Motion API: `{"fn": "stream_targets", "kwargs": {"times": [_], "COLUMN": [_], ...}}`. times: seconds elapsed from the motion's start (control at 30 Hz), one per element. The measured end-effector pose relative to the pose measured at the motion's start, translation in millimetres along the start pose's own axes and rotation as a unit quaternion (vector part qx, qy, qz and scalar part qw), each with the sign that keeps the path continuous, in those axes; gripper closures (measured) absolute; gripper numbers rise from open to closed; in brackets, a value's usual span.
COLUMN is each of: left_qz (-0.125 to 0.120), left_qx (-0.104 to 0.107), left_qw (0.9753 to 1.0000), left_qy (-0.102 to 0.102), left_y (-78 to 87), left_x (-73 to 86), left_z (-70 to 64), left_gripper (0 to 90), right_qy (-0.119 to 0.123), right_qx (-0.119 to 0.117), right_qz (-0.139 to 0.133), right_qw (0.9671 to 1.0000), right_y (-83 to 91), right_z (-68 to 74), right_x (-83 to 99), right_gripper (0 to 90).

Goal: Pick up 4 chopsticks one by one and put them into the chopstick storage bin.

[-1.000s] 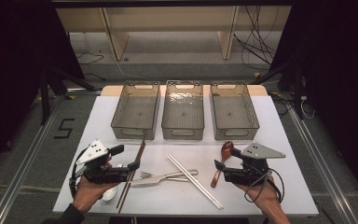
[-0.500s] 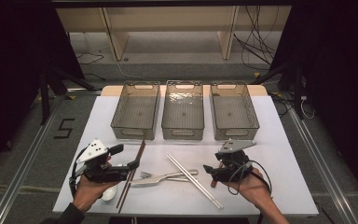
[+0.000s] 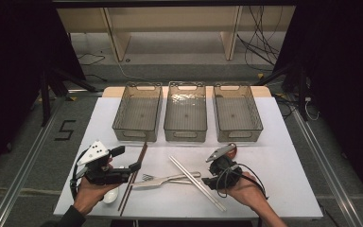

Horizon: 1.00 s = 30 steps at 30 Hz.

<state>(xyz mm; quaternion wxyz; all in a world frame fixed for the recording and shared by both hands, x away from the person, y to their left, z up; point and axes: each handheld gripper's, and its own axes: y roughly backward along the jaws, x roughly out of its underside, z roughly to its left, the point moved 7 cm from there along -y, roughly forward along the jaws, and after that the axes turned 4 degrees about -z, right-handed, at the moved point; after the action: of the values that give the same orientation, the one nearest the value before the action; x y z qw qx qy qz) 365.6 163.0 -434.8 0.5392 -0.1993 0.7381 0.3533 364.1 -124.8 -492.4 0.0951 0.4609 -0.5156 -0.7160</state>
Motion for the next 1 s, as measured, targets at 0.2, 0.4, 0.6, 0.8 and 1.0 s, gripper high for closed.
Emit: {"fn": "stream_targets", "kwargs": {"times": [0.2,0.4,0.6,0.8,1.0], "left_qz": [0.004,0.004,0.004,0.004,0.004], "left_qx": [0.001,0.000,0.001,0.001,0.001], "left_qw": [1.0000,1.0000,1.0000,1.0000,1.0000], "left_qy": [-0.004,-0.004,-0.005,-0.005,-0.007], "left_y": [0.3,0.3,0.3,0.4,0.4], "left_x": [0.7,0.7,0.8,0.8,0.6], "left_z": [0.3,0.5,0.3,0.4,0.5], "left_gripper": [14.6,14.6,14.6,14.6,14.6], "right_qy": [0.003,0.010,0.009,0.005,0.007], "right_qx": [-0.015,-0.024,-0.028,-0.031,-0.027], "right_qz": [0.034,0.063,0.078,0.091,0.104], "right_qw": [0.9993,0.9977,0.9965,0.9954,0.9942], "right_y": [-8.4,-18.3,-22.7,-26.5,-30.3], "right_z": [5.2,10.6,11.2,10.2,8.8], "right_x": [6.5,12.0,14.5,16.6,18.8], "right_gripper": [62.1,67.3,71.3,75.8,80.0]}}
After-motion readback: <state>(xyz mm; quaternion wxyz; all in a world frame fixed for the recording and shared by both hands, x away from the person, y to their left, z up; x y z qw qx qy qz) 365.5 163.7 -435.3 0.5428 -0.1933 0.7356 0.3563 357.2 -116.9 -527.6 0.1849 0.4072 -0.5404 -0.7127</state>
